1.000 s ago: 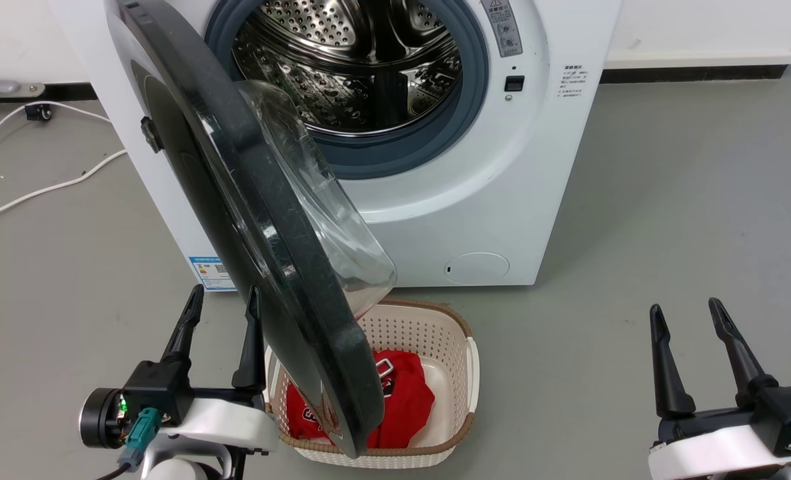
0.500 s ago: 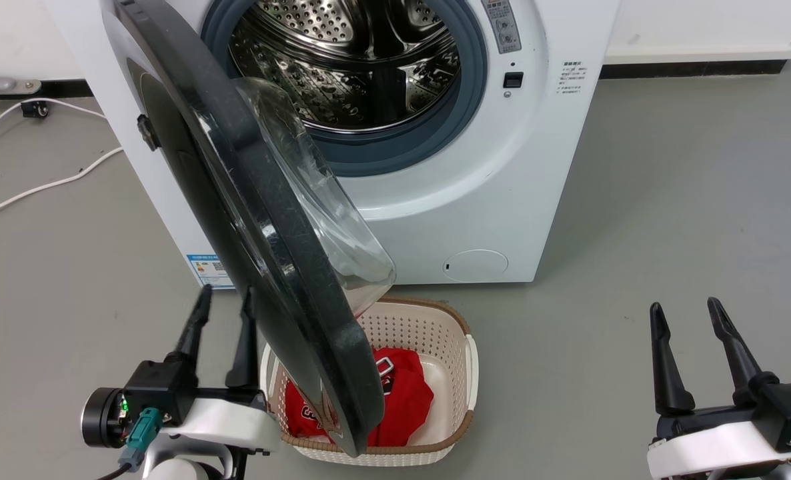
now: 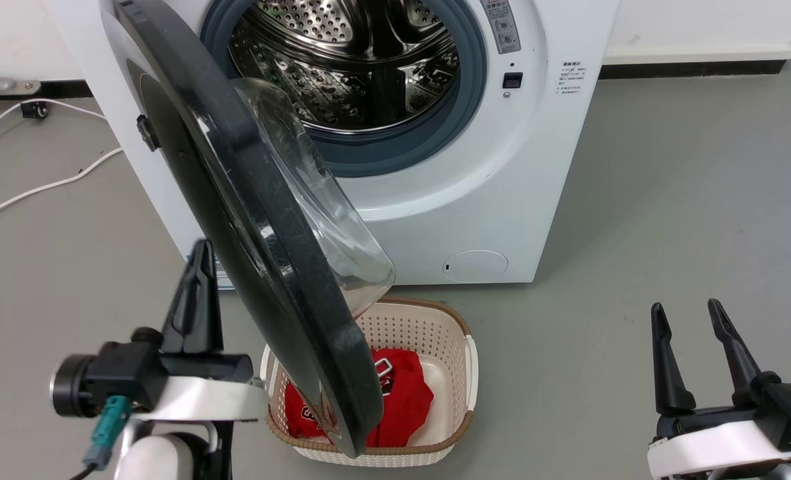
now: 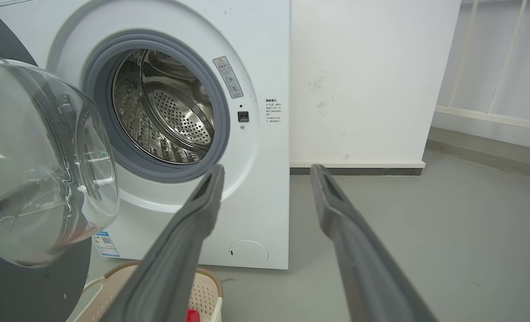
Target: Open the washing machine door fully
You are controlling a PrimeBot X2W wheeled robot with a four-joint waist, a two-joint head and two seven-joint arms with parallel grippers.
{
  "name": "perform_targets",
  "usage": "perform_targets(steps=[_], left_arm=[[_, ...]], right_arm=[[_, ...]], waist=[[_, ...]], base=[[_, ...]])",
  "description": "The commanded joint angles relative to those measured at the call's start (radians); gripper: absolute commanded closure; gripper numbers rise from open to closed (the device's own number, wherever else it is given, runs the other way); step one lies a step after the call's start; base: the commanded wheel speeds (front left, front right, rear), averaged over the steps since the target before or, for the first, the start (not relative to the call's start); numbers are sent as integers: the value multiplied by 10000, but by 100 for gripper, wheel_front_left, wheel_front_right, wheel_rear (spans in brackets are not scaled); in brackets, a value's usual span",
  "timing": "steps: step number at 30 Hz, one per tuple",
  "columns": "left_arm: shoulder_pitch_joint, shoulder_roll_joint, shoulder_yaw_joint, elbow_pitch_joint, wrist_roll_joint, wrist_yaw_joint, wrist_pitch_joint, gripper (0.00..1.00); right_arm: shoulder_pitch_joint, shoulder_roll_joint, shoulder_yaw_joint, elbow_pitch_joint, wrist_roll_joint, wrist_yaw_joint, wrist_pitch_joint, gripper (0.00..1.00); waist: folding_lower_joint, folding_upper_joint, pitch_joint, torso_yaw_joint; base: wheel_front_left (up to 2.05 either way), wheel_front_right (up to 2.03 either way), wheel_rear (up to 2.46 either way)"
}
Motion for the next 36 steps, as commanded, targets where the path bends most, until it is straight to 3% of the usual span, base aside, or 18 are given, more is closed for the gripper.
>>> perform_targets(steps=[1, 15, 21, 26, 36], left_arm=[[-124, 10, 29, -167, -5, 42, -24, 100], [-1054, 8, -239, -4452, 537, -46, -22, 100], [-1073, 23, -892, -5789, 896, -212, -22, 100], [-425, 98, -2018, -5723, 997, -377, -22, 100], [1766, 557, -3527, -3744, 768, -482, -24, 100]], right_arm=[[-105, 29, -3, 10, 16, -3, -30, 0], [-100, 27, -18, 153, 151, -3, -31, 0], [-64, 27, 11, 221, 213, -3, -31, 0], [23, 27, 50, 267, 291, -3, -31, 0], [145, 28, 116, 410, 387, -3, -30, 0]], waist=[[0, 0, -7, 5], [0, 0, -72, 59], [0, 0, -121, -1], [0, 0, -170, -57], [0, 0, -224, -87]], base=[[0, 0, 0], [0, 0, 0], [0, 0, 0], [0, 0, 0], [0, 0, 0]])
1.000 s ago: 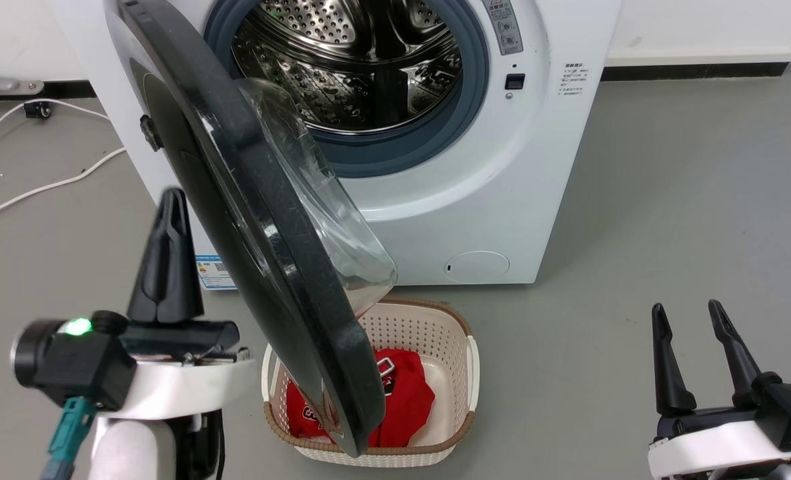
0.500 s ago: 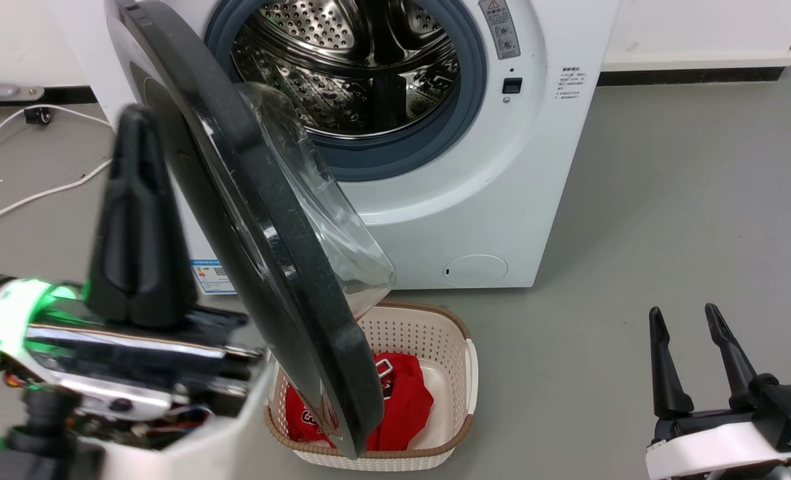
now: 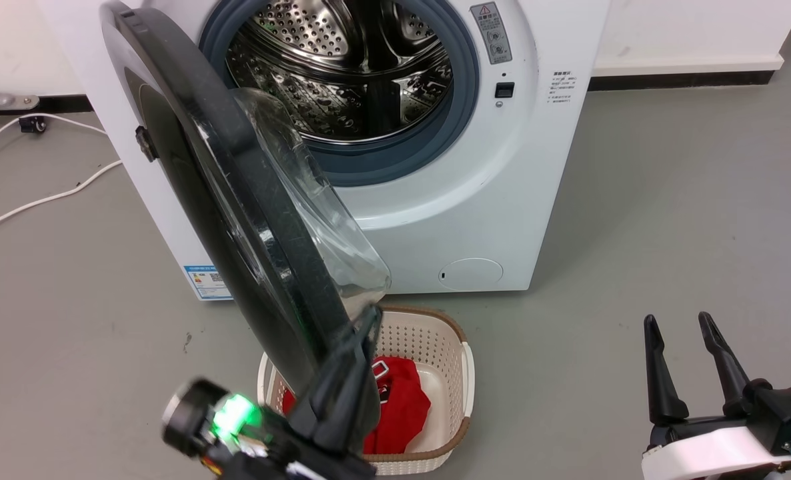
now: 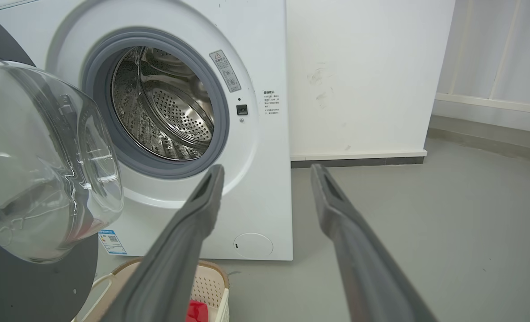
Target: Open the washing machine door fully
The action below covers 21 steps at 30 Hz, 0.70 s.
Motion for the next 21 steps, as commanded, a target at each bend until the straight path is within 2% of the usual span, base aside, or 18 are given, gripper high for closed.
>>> perform_targets(steps=[1, 9, 14, 21], left_arm=[[321, 33, -139, 269, -81, -27, -22, 100], [1099, -141, -742, 2096, -373, -1, -23, 100], [457, -323, -819, 3083, -405, 171, -23, 100], [-579, -461, -1078, 4210, -496, 639, -22, 100]], right_arm=[[83, 26, 13, 41, 70, -3, -26, 0], [-30, 26, 70, 164, 175, -3, -26, 0], [-158, 26, 112, 252, 238, -3, -26, 0], [-263, 26, 342, 528, 381, -3, -21, 0]], waist=[[0, 0, 10, 20], [0, 0, 87, 169], [0, 0, 187, 216], [0, 0, 281, 132]], base=[[0, 0, 0], [0, 0, 0], [0, 0, 0], [0, 0, 0]])
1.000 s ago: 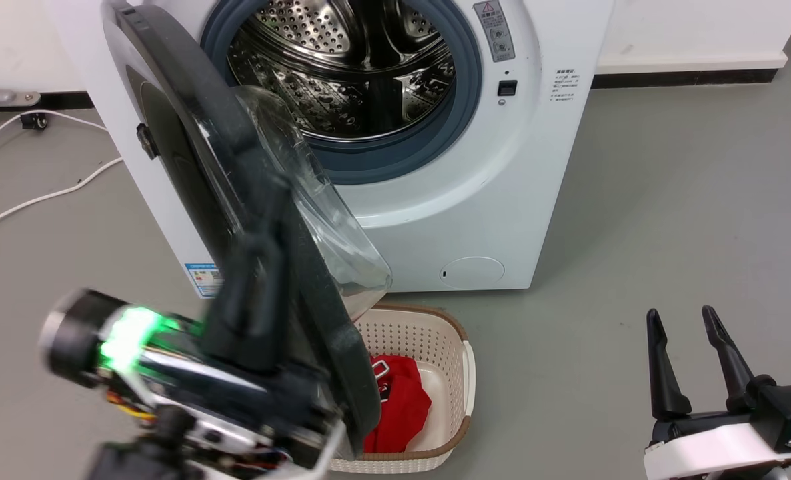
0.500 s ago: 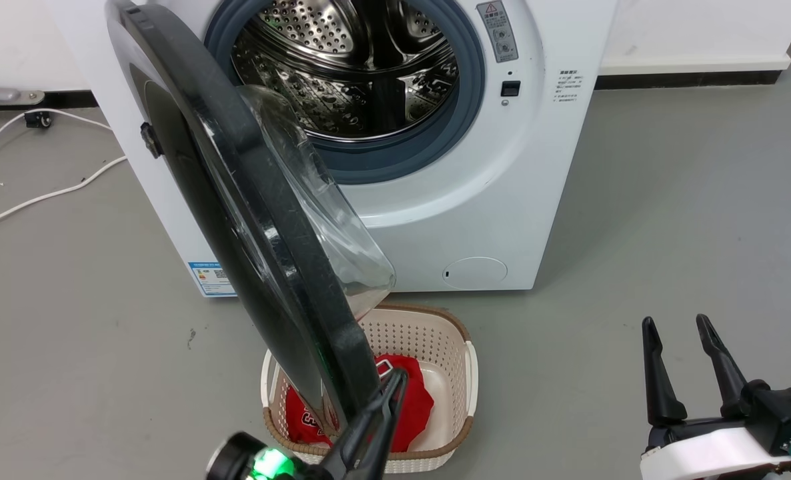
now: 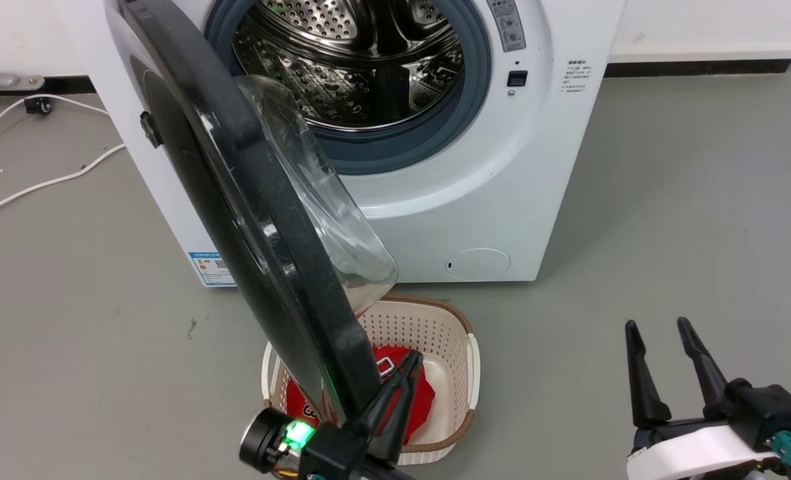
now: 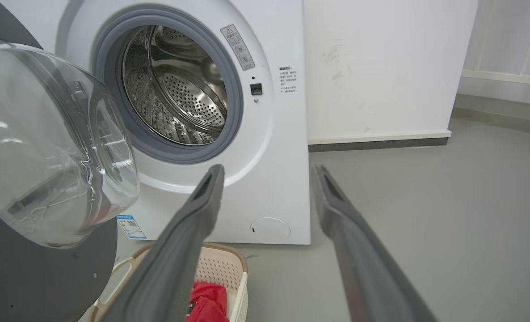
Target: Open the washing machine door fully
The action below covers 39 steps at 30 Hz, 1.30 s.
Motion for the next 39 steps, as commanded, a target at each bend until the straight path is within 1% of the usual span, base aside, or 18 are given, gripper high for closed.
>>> perform_targets(steps=[1, 3, 7, 12, 19, 24, 30, 39], left_arm=[[-212, -18, -89, 145, -85, 109, -24, 100], [-404, -31, -185, 395, -213, 203, -11, 100], [-623, -49, -223, 781, -535, 547, 18, 100], [-710, -40, -158, 926, -843, 947, -1, 100], [-437, -6, 91, 717, -954, 1332, -29, 100], [73, 175, 287, 8, -847, 1567, -42, 100], [876, 337, 486, -979, -744, 1776, -30, 100], [1592, 325, 1163, -1587, -764, 2163, -23, 100]], right_arm=[[-138, 23, 44, 78, 50, -3, -17, 0], [-172, 23, 108, 150, 101, -3, -12, 0], [-198, 24, 195, 249, 136, -3, 16, 0], [-202, 24, 262, 327, 204, -3, 80, 0], [-239, 23, 363, 398, 209, -3, 208, 0], [-215, 25, 393, 435, 265, -3, 255, 0], [-167, 23, 309, 412, 243, -3, 348, 0], [-176, 23, 252, 301, 112, -3, 532, 0]], waist=[[0, -1, 20, -41], [0, -1, 34, -76], [0, -1, 66, -130], [0, -1, 125, -85], [0, -1, 187, 79], [0, -1, 211, 245], [0, -1, 322, 708], [0, -1, 420, 1807]], base=[[0, 0, 0], [0, 0, 0], [0, 0, 0], [0, 0, 0], [0, 0, 0], [0, 0, 0], [0, 0, 0], [0, 0, 0]])
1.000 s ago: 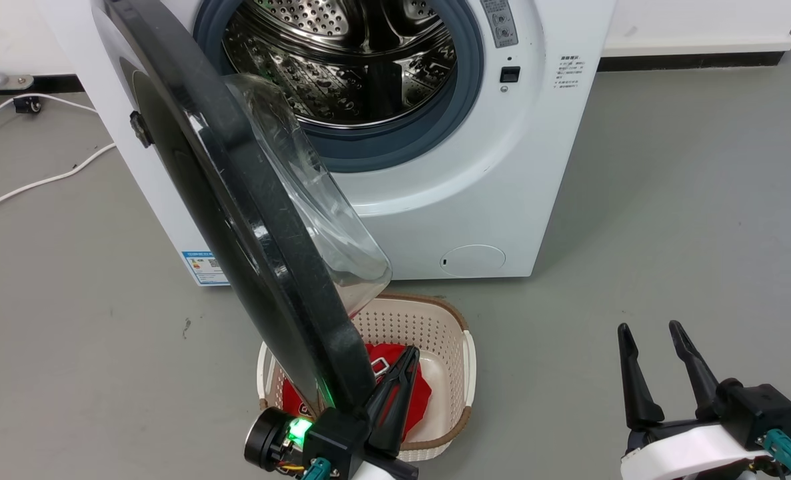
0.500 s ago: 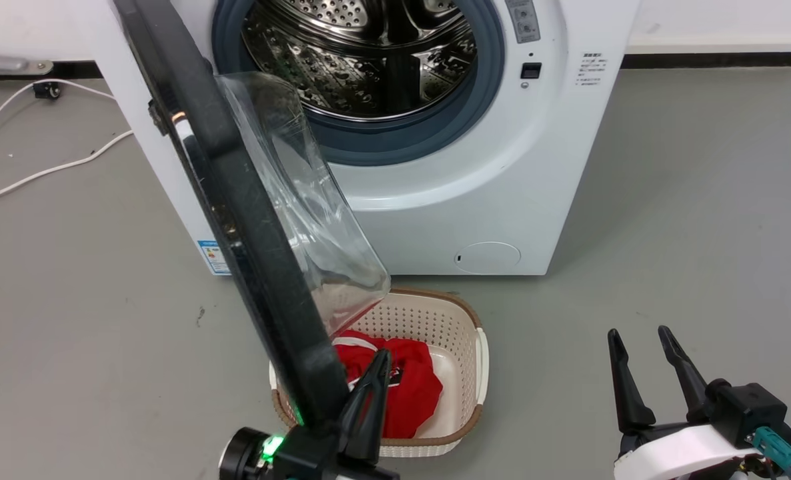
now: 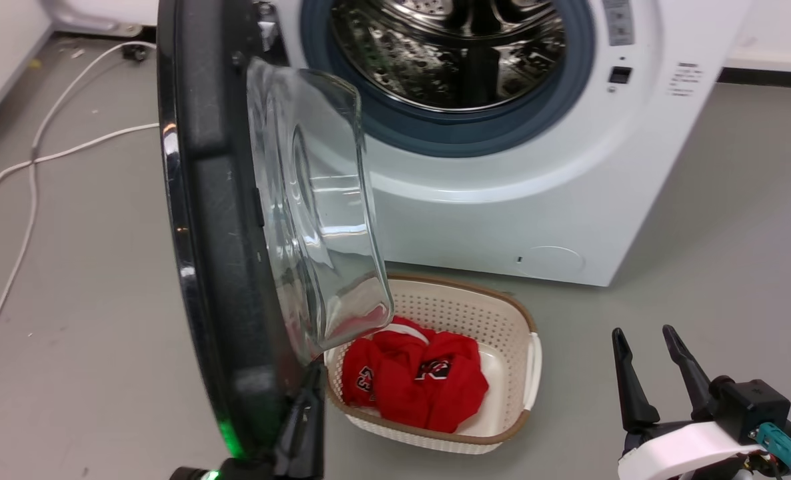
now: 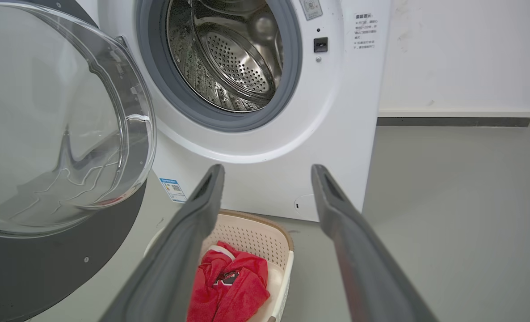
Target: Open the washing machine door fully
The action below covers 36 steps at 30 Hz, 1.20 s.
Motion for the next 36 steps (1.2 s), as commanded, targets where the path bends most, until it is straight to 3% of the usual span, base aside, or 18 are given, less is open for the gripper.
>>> perform_targets(steps=[1, 10, 15, 23, 36], left_arm=[[130, 29, 207, -84, -44, 135, -23, 100], [539, 64, 1331, -541, -36, 459, -24, 100], [330, 410, 2368, -400, -38, 349, -22, 100], [-615, 888, 4031, -54, -126, 204, -24, 100], [-2897, 1784, 6824, 2471, -755, -882, -14, 100]], right_arm=[[-73, 19, 3, -30, -49, -3, 20, 0], [35, 18, -2, -131, -56, -3, 117, 0], [-69, 16, 5, -232, -79, -3, 175, 0], [-363, 16, 139, -421, -204, -3, 189, 0], [-861, 16, 84, -515, -304, -3, 191, 0]], waist=[[0, 0, 30, 317], [0, 0, 139, 1386], [0, 0, 288, 1722], [0, 0, 690, 1530], [0, 0, 1477, 911]], base=[[0, 0, 0], [0, 0, 0], [0, 0, 0], [0, 0, 0], [0, 0, 0]])
